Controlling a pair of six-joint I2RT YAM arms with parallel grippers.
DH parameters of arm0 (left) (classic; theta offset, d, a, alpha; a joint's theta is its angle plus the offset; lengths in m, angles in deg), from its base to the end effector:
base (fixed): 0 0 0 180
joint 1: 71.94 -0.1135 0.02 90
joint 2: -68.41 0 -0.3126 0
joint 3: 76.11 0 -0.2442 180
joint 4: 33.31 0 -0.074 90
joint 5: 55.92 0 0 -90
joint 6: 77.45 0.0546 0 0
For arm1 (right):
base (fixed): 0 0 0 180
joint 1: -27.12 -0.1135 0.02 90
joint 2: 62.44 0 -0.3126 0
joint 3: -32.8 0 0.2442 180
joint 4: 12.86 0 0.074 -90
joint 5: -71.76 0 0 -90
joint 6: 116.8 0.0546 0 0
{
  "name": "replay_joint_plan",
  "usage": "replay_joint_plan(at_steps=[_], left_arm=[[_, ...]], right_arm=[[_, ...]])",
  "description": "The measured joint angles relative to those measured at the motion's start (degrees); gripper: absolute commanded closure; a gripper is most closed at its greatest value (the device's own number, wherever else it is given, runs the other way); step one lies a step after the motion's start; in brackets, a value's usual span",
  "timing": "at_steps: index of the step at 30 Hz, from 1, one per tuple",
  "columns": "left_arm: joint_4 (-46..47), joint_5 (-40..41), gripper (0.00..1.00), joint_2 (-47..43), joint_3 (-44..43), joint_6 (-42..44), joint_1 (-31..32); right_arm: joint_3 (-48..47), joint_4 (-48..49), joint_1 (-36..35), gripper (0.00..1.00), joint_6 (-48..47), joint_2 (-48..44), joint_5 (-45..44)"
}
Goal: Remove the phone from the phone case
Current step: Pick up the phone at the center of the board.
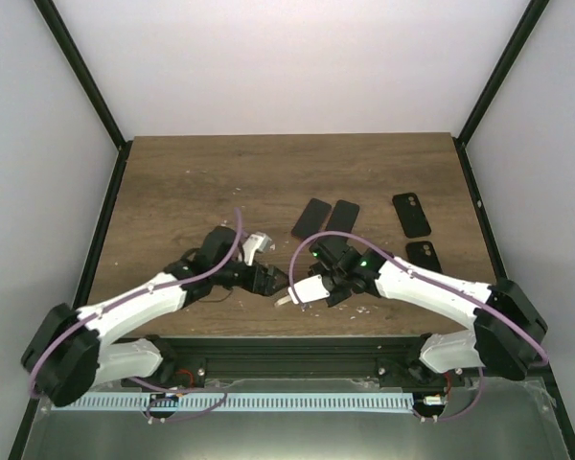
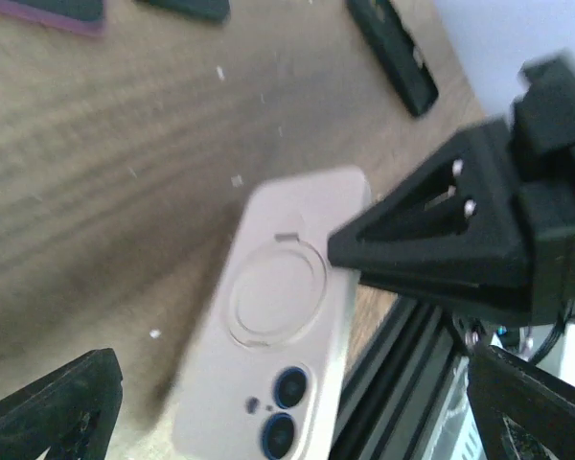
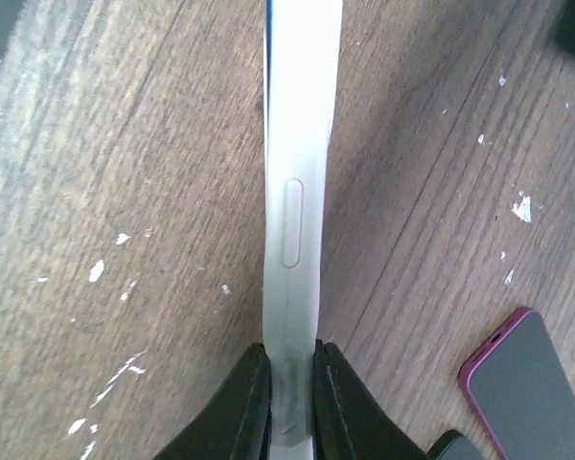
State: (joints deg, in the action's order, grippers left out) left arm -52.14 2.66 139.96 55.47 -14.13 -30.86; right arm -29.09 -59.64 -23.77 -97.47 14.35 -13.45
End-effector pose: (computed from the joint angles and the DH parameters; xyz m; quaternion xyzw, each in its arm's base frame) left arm 0.1587 -0.1761 0.2335 0.2196 0.8585 -0.4238 0.1874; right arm 0.1513 0.1933 0.2420 -0.8505 0.4640 -0.0021 0.2477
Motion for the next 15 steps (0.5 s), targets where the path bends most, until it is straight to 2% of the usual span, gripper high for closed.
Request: replay_joint_plan(at_steps=[4,7,11,15], left_arm=[[-3.2,4.9,0.01,-9.3,-0.1,0.6,-2.5],[-1.7,8.5,0.09,-15.6,1.9,0.0,-3.1],[7.2,11.2,0.13,-25.0,11.5,-1.9,-3.2],[17.2,11.8,0.12,-29.7,21.6,-4.4,-2.8]], right_arm=[[0.1,-2.9,2.3,0.99,4.5,-2.7,2.7],[0.0,-5.0,6.8,0.99,7.8,-3.8,7.0],[-1.6,-9.6,15.7,0.99,12.7,-4.1,15.5],[-5.0,-13.6,24.0,0.99,17.3,-5.5,24.8]])
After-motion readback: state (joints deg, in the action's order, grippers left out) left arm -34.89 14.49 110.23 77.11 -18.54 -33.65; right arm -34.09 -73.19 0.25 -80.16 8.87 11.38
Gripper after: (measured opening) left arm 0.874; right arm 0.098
